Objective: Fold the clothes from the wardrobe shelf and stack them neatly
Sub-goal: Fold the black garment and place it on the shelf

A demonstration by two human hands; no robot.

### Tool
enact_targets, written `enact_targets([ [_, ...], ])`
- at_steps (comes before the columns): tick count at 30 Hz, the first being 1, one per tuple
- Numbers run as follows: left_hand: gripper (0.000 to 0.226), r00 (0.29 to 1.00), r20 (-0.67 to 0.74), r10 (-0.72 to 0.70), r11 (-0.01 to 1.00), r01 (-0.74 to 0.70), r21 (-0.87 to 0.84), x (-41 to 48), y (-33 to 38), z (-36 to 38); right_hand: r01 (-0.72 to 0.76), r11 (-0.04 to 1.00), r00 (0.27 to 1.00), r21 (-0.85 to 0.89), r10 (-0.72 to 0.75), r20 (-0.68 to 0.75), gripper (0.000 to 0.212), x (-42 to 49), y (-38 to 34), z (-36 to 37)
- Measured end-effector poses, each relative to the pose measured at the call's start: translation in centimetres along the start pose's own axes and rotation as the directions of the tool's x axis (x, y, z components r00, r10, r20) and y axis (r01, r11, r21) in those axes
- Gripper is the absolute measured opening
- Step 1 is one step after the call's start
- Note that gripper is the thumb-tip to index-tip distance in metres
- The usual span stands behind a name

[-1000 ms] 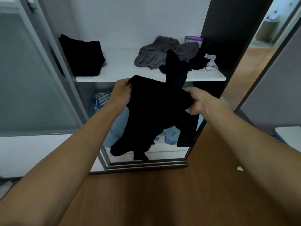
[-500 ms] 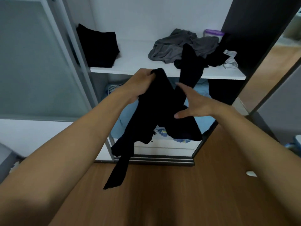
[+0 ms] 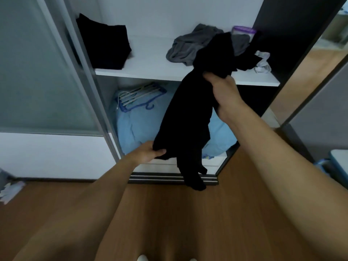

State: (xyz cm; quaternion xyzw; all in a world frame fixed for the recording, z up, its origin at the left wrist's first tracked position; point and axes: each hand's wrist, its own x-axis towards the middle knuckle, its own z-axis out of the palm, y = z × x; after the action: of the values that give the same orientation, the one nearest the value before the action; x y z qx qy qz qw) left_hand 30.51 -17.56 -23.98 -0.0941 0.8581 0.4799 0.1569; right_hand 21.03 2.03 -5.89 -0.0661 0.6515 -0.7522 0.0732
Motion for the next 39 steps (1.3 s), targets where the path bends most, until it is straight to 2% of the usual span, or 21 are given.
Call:
enact_targets([
  [2, 0.024, 0.989, -0.149, -0.007, 0.999, 0.001, -0.04, 0.6, -0.8, 0.5, 0.01, 0.993, 1.0, 0.119, -0.008, -0.024, 0.02, 0.5, -0.6, -1.8],
  [4, 0.016, 0.959, -0.282, -0.037, 0.965, -0.038, -0.258, 0.9, 0.4, -0.6, 0.004, 0.995, 0.998, 0.095, 0.003, -0.069, 0.026, 0.8, -0.1, -4.3],
  [6, 0.029, 0.942, -0.333, -0.036, 0.885, -0.125, -0.45, 1.0, 2.3, -2.3, -0.059, 0.981, 0.992, -0.186, 0.037, -0.12, 0.031, 0.5, 1.7, -6.9],
  [7, 0.033, 0.939, -0.342, -0.029, 0.861, -0.151, -0.486, 0.9, 3.5, -3.0, -0.146, 0.898, 0.987, -0.415, 0.105, -0.122, 0.033, 0.4, 3.0, -8.3],
  [8, 0.033, 0.94, -0.34, -0.018, 0.854, -0.163, -0.495, 0.7, 4.7, -3.7, -0.235, 0.718, 0.968, -0.656, 0.236, -0.089, 0.036, 0.2, 4.6, -9.4],
  [9, 0.031, 0.945, -0.327, -0.002, 0.86, -0.165, -0.483, 0.6, 5.9, -4.2, -0.266, 0.444, 0.902, -0.856, 0.428, -0.058, 0.045, -0.3, 5.9, -10.0],
  [10, 0.028, 0.954, -0.3, 0.02, 0.868, -0.166, -0.469, 0.4, 7.1, -4.5, -0.2, 0.186, 0.796, -0.962, 0.603, -0.049, 0.059, -1.0, 7.2, -10.1],
  [11, 0.024, 0.962, -0.268, 0.049, 0.882, -0.168, -0.441, 0.3, 8.2, -4.6, -0.086, 0.065, 0.716, -0.994, 0.698, -0.016, 0.076, -1.7, 8.3, -9.7],
  [12, 0.022, 0.969, -0.231, 0.087, 0.903, -0.175, -0.393, 0.1, 9.5, -4.6, -0.023, 0.129, 0.692, -0.991, 0.718, 0.078, 0.092, -2.2, 9.2, -8.8],
  [14, 0.023, 0.971, -0.14, 0.194, 0.949, -0.222, -0.226, -0.4, 11.7, -4.2, 0.027, 0.526, 0.789, -0.85, 0.511, 0.341, 0.102, -2.9, 9.9, -5.9],
  [15, 0.024, 0.964, -0.103, 0.244, 0.956, -0.257, -0.138, -0.7, 12.6, -4.0, 0.091, 0.657, 0.852, -0.748, 0.338, 0.4, 0.09, -2.9, 10.2, -4.5],
  [16, 0.023, 0.955, -0.082, 0.287, 0.952, -0.293, -0.084, -0.9, 13.2, -3.7, 0.141, 0.722, 0.892, -0.678, 0.204, 0.403, 0.067, -2.6, 10.4, -3.2],
  [18, 0.019, 0.934, -0.09, 0.346, 0.928, -0.355, -0.11, -1.4, 13.5, -3.5, 0.194, 0.747, 0.919, -0.636, 0.088, 0.384, 0.019, -2.0, 10.3, -1.7],
  [20, 0.018, 0.921, -0.098, 0.376, 0.886, -0.389, -0.251, -1.9, 12.6, -3.9, 0.135, 0.818, 0.938, -0.56, 0.077, 0.338, 0.005, -1.7, 10.1, -2.1],
  [22, 0.029, 0.92, -0.089, 0.381, 0.866, -0.389, -0.315, -2.0, 10.8, -4.5, 0.032, 0.899, 0.936, -0.436, 0.127, 0.329, 0.007, -1.9, 9.8, -3.1],
  [25, 0.058, 0.95, 0.029, 0.31, 0.946, -0.305, -0.111, -1.5, 7.9, -3.9, -0.044, 0.981, 0.906, -0.19, 0.119, 0.407, 0.016, -2.7, 8.8, -4.3],
  [28, 0.047, 0.949, 0.172, 0.266, 0.945, -0.291, 0.148, -0.5, 5.8, -1.0, -0.059, 0.998, 0.885, -0.005, 0.055, 0.463, 0.016, -3.4, 7.3, -4.7],
  [31, 0.038, 0.953, 0.169, 0.253, 0.916, -0.292, 0.274, 0.9, 4.6, 1.9, -0.028, 1.0, 0.844, -0.015, 0.032, 0.535, 0.015, -4.3, 6.1, -5.2],
  [35, 0.025, 0.938, 0.168, 0.302, 0.921, -0.333, 0.201, 1.5, 5.3, 3.8, -0.04, 0.999, 0.832, -0.013, 0.041, 0.553, 0.014, -5.1, 5.8, -6.9],
  [37, 0.04, 0.926, 0.16, 0.341, 0.907, -0.369, 0.205, 1.3, 5.6, 4.0, -0.102, 0.994, 0.843, 0.039, 0.065, 0.533, 0.013, -5.4, 6.3, -8.5],
  [39, 0.033, 0.94, 0.137, 0.312, 0.942, -0.325, 0.086, 0.8, 5.3, 3.8, -0.148, 0.989, 0.858, 0.017, 0.12, 0.5, 0.014, -5.7, 7.0, -10.5],
])
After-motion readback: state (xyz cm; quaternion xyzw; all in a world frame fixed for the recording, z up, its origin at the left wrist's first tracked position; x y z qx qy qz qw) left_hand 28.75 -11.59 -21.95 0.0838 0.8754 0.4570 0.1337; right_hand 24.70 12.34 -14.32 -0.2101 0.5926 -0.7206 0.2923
